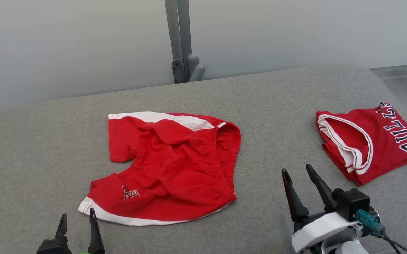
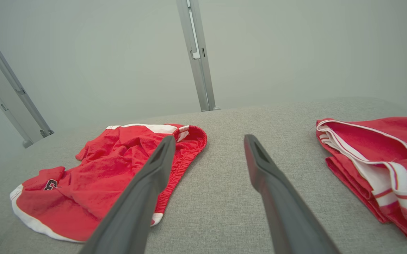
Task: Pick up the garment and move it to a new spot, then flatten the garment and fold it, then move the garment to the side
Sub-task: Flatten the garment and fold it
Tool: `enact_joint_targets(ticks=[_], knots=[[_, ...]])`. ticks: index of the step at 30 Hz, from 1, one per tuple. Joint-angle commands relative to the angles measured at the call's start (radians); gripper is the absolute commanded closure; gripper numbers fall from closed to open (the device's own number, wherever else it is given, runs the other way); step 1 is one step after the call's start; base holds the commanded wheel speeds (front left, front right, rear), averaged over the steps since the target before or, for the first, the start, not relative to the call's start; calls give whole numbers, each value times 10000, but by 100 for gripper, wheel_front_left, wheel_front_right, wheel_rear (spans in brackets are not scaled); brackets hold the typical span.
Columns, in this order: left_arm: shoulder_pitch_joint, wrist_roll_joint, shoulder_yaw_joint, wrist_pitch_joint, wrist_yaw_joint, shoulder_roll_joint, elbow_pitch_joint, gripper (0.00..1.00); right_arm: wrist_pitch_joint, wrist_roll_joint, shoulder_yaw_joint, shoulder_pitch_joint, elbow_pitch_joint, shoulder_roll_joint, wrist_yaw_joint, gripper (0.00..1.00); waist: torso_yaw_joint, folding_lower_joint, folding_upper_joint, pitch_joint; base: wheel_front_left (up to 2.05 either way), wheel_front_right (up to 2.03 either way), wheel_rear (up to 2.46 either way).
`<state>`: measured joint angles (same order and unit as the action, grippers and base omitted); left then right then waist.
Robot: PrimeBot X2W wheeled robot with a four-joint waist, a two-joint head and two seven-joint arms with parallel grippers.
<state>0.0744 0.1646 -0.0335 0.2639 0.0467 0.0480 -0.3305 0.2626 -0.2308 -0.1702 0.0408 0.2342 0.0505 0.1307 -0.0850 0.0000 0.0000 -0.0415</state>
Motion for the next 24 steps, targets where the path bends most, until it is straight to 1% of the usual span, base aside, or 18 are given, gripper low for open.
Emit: enact_joint_targets(ticks=[1, 6, 9, 13, 18, 23, 24], knots=[[146, -53, 4, -4, -19, 54, 47, 0, 25, 4, 18, -172, -5, 15, -2, 0, 33, 0, 0, -25, 0, 0, 0], [118, -69, 73, -4, -32, 54, 69, 0, 25, 61, 7, -163, 1, 15, -2, 0, 93, 0, 0, 72, 0, 0, 0], [31, 57, 179, -4, -130, 52, -11, 0, 25, 113, -181, -121, 122, 26, -2, 0, 145, 0, 0, 214, 0, 0, 0], [-144, 152, 328, -5, -176, 54, -137, 0, 25, 112, -946, 82, 532, 320, -4, 0, 271, 0, 0, 450, 0, 0, 0], [-296, 281, 563, -4, -179, 55, -293, 0, 25, -9, -2082, 521, 1595, 810, -2, 0, 482, 0, 0, 721, 0, 0, 0], [-472, 306, 660, -4, -184, 54, -341, 0, 27, -153, -2801, 1111, 2291, 1104, -4, 0, 706, 0, 0, 1011, 0, 0, 0], [-472, 306, 660, -4, -184, 54, -341, 0, 27, -153, -2801, 1111, 2291, 1104, -4, 0, 706, 0, 0, 1011, 0, 0, 0]])
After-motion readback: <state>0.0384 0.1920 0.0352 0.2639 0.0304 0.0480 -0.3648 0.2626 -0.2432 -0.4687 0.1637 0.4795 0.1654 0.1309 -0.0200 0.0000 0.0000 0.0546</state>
